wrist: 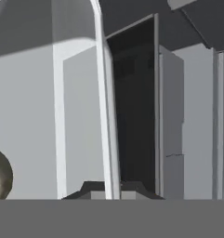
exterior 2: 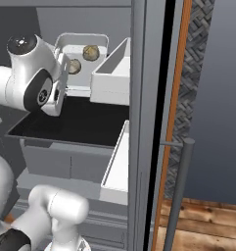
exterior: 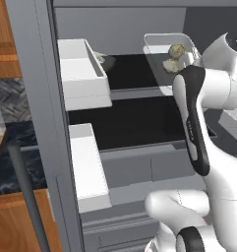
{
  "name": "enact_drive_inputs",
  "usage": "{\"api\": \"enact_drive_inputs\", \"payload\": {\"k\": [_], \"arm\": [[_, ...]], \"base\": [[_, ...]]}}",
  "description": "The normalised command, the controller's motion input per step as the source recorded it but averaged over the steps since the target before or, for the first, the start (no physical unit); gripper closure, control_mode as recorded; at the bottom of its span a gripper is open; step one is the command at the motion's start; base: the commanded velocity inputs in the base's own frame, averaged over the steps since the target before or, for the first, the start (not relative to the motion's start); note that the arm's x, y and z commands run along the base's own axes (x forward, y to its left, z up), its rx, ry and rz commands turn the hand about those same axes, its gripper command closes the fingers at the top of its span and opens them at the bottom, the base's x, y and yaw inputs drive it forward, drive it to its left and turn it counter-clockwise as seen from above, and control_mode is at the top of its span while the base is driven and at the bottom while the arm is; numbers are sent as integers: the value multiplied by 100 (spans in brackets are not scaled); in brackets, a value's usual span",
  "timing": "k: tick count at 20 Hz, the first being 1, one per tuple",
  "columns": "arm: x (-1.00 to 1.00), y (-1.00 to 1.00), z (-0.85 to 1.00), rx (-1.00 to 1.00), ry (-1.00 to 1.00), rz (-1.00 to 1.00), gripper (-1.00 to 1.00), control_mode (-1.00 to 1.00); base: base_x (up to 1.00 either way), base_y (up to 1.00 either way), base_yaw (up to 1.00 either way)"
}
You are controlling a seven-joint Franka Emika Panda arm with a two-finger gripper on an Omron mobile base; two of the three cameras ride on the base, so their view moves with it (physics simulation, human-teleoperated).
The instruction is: Place two dumplings into each of the tupperware containers and then place the containers in the fridge.
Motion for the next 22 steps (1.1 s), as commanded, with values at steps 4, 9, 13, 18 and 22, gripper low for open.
{"api": "enact_drive_inputs", "payload": {"k": [4, 9, 13, 18, 22], "arm": [[100, -6, 16, 1, 4, 0, 100, -100], [100, -2, 1, 0, 6, 0, 100, -100], [100, -5, 0, 0, 6, 1, 100, -100], [95, 0, -3, 0, 4, 1, 100, -100], [59, 0, -39, 0, 2, 1, 100, -100]], "base": [[0, 0, 0], [0, 0, 0], [0, 0, 0], [0, 0, 0], [0, 0, 0]]}}
